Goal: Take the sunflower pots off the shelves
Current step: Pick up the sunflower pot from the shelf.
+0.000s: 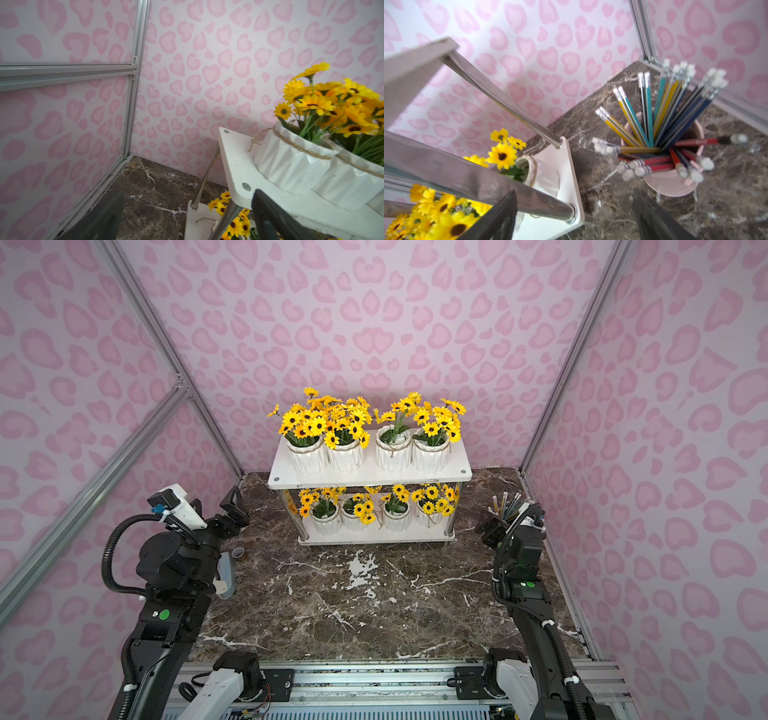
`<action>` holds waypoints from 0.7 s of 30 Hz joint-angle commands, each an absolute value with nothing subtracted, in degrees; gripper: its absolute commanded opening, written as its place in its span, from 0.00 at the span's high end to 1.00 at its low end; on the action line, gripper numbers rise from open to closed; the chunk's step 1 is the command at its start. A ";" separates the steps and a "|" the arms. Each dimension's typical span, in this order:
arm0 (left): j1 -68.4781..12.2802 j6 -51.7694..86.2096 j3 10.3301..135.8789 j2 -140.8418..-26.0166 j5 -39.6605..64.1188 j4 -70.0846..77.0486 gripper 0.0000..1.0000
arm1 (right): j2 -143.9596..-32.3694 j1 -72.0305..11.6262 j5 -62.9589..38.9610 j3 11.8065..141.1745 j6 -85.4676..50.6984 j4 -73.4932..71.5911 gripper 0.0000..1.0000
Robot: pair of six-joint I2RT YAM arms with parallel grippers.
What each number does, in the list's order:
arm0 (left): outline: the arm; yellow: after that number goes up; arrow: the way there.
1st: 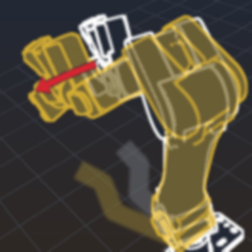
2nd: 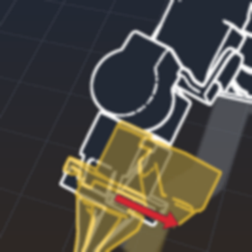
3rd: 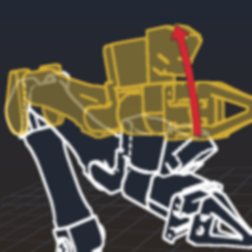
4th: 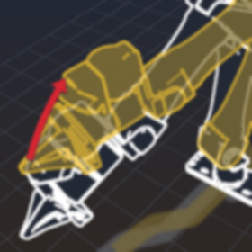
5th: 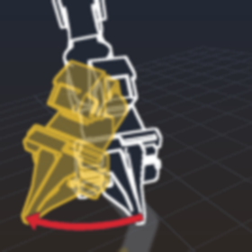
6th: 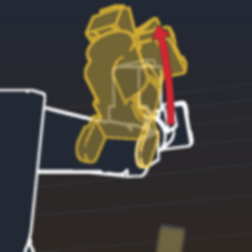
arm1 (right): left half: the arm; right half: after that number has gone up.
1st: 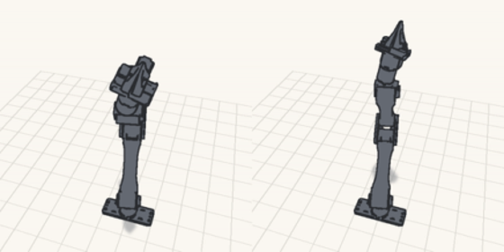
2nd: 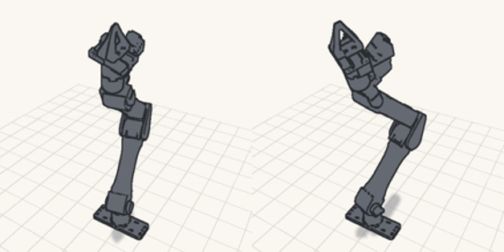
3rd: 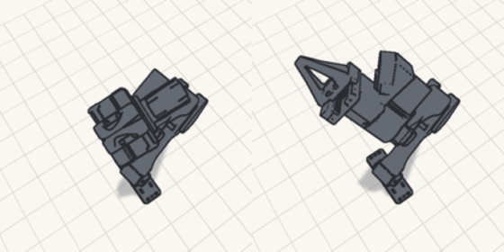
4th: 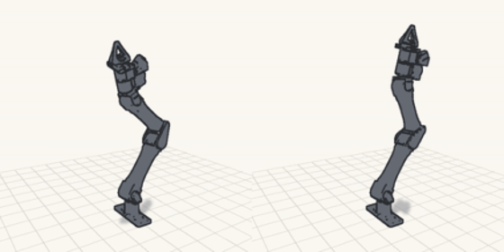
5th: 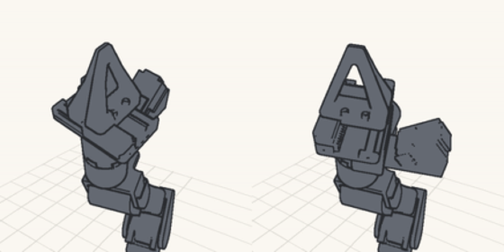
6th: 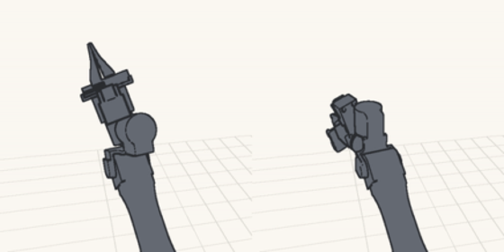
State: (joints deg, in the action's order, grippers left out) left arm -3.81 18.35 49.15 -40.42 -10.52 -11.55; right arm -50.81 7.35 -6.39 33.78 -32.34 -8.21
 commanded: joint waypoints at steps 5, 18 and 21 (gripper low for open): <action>-3.81 24.03 51.71 -41.09 -0.16 -7.95 0.02 | -45.18 5.37 -10.77 41.74 -25.01 -3.46 0.14; -3.78 32.12 53.88 -46.31 29.40 0.43 0.02 | -50.94 -15.43 -1.93 60.57 -9.62 1.94 0.01; -3.78 32.78 53.40 -46.73 32.06 1.88 0.02 | -54.22 -15.77 -4.02 62.90 -9.01 1.18 0.01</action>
State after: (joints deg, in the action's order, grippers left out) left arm -3.86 30.85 53.71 -46.48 26.22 -2.13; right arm -52.53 -15.46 -3.84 60.77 -11.68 1.23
